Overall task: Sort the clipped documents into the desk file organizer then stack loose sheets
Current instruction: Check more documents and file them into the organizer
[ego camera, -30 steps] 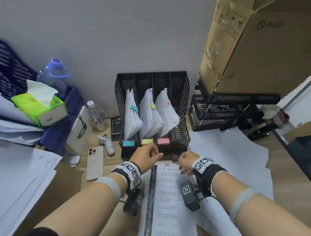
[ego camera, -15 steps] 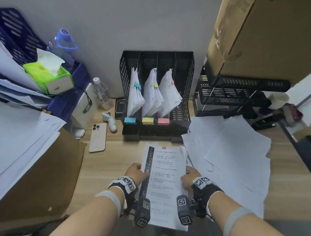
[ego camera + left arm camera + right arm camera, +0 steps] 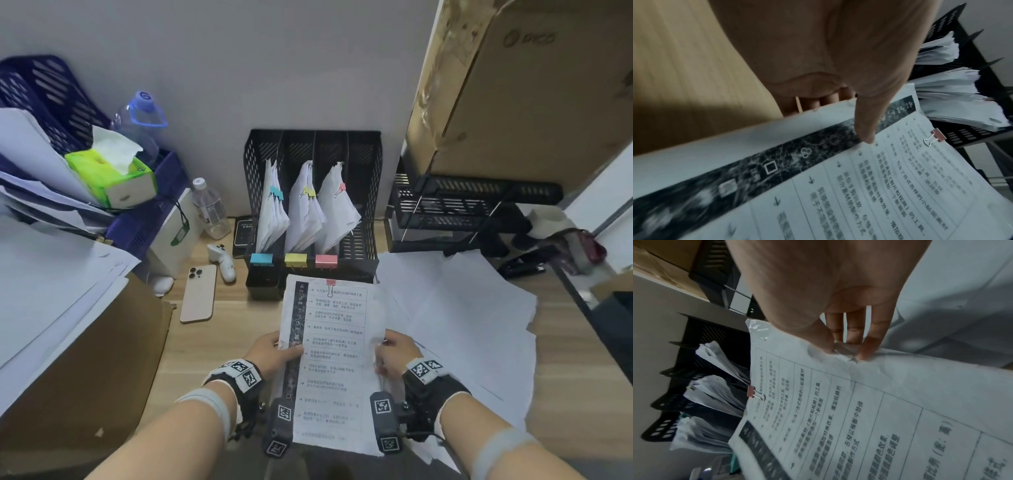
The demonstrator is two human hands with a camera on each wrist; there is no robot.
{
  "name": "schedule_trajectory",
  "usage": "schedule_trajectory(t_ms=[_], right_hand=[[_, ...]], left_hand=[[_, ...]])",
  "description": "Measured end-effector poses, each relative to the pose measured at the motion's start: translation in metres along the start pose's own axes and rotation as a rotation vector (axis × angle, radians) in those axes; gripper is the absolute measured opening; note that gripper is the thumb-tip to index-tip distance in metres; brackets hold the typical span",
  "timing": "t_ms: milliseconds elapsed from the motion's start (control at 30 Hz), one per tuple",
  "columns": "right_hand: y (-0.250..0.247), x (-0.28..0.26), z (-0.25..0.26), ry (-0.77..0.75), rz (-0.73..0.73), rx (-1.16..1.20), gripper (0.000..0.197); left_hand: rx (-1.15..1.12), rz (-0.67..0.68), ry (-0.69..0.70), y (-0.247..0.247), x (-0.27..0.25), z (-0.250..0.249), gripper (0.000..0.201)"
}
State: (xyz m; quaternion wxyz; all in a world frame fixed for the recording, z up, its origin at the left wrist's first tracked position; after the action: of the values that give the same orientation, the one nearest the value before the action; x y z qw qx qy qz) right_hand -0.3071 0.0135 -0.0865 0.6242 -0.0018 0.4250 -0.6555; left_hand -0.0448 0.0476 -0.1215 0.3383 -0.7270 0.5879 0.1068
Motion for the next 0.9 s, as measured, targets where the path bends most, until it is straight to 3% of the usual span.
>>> schedule_trajectory(t_ms=[233,367,400,433,533,567,633,700,767,833,900], right_hand=[[-0.027,0.004,0.027,-0.109,-0.142,0.083,0.020],[-0.052,-0.005,0.058,-0.160,-0.449,0.156,0.056],[-0.059,-0.010,0.071,-0.199,-0.433,0.162,0.061],[-0.062,-0.014,0.084,-0.232,-0.328,0.210,0.067],[-0.057,-0.036,0.128,-0.256,0.138,0.290,0.089],[-0.057,-0.043,0.141,-0.300,0.174,0.246,0.087],[-0.062,-0.047,0.162,-0.359,0.074,0.170,0.068],[-0.080,-0.045,0.176,-0.323,-0.112,0.118,0.044],[-0.100,-0.035,0.178,-0.253,-0.282,0.103,0.040],[-0.116,-0.024,0.179,-0.258,-0.357,0.132,0.038],[-0.123,-0.019,0.181,-0.263,-0.374,0.116,0.038]], left_hand=[[-0.186,0.115,0.027,0.008,-0.016,-0.048,0.017],[-0.227,0.067,0.205,0.007,-0.020,-0.098,0.013],[-0.218,0.037,0.274,0.006,-0.021,-0.114,0.013],[-0.201,0.012,0.350,0.004,-0.024,-0.131,0.015],[-0.184,0.089,0.591,0.014,-0.041,-0.180,0.025],[-0.160,0.158,0.674,0.021,-0.047,-0.193,0.030],[-0.019,0.230,0.794,0.035,-0.052,-0.211,0.038],[0.094,0.251,0.774,0.040,-0.049,-0.219,0.061],[0.168,0.283,0.718,0.038,-0.038,-0.228,0.063],[0.265,0.218,0.707,0.035,-0.022,-0.237,0.057],[0.469,0.061,0.755,0.031,-0.006,-0.251,0.066]])
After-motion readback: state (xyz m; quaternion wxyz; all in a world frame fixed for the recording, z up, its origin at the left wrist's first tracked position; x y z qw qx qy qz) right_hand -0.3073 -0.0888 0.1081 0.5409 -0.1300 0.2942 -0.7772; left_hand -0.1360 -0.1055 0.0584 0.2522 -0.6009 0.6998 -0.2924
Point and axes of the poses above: each hand's wrist, its own x-axis towards the middle knuckle, its own y-axis out of the palm, z = x × y, the point moved 3 cm from there along x, towards the middle knuckle, and after that the axes turned 12 degrees about -z, right-handed, at the moved point
